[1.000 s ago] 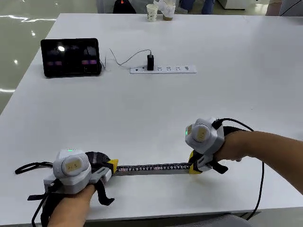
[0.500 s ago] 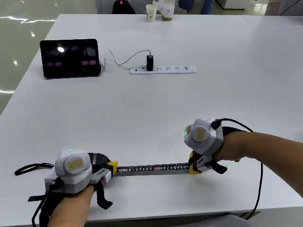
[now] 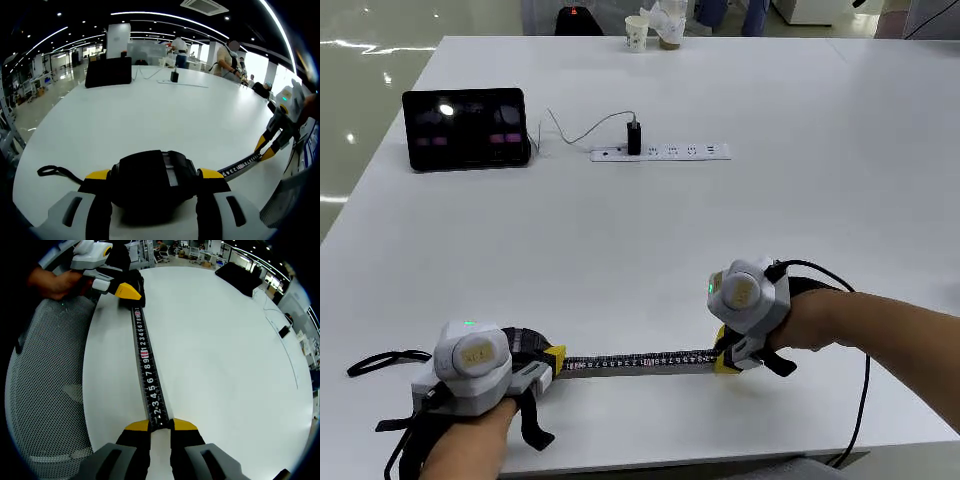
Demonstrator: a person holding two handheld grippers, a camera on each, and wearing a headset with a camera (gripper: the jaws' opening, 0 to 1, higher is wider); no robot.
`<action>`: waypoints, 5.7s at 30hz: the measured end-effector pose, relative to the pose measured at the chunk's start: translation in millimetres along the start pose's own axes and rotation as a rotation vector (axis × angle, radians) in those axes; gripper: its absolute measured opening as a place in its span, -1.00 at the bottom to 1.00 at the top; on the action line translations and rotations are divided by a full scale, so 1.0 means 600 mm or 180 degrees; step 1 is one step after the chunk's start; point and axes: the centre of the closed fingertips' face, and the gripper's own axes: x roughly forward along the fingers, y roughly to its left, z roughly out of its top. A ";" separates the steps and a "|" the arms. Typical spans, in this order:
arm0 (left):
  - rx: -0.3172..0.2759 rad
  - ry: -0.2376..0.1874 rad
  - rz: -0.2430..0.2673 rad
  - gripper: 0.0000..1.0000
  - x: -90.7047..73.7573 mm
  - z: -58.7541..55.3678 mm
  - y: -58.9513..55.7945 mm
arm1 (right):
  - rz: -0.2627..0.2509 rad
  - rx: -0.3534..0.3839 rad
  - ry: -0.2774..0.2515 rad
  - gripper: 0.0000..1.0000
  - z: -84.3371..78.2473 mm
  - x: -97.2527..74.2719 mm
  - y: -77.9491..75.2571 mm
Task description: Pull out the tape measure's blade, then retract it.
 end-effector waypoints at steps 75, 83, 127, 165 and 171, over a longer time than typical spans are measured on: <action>0.0052 -0.0014 -0.0021 0.26 0.001 -0.002 -0.001 | 0.0037 -0.0021 0.0005 -0.77 0.043 0.014 0.007; 0.0050 -0.0011 -0.0020 0.26 0.000 -0.002 -0.002 | 0.0032 -0.0025 0.0007 -0.77 0.048 0.015 0.009; 0.0045 -0.0012 -0.0028 0.27 0.001 -0.003 -0.001 | 0.0049 -0.0016 0.0037 -0.77 0.072 0.025 0.014; 0.0057 -0.0022 -0.0044 0.26 -0.002 -0.003 -0.002 | 0.0153 0.0002 -0.0048 -0.79 0.096 0.036 0.022; 0.0054 -0.0021 -0.0045 0.26 -0.001 -0.002 -0.002 | 0.0153 -0.0008 -0.0064 -0.79 0.103 0.039 0.023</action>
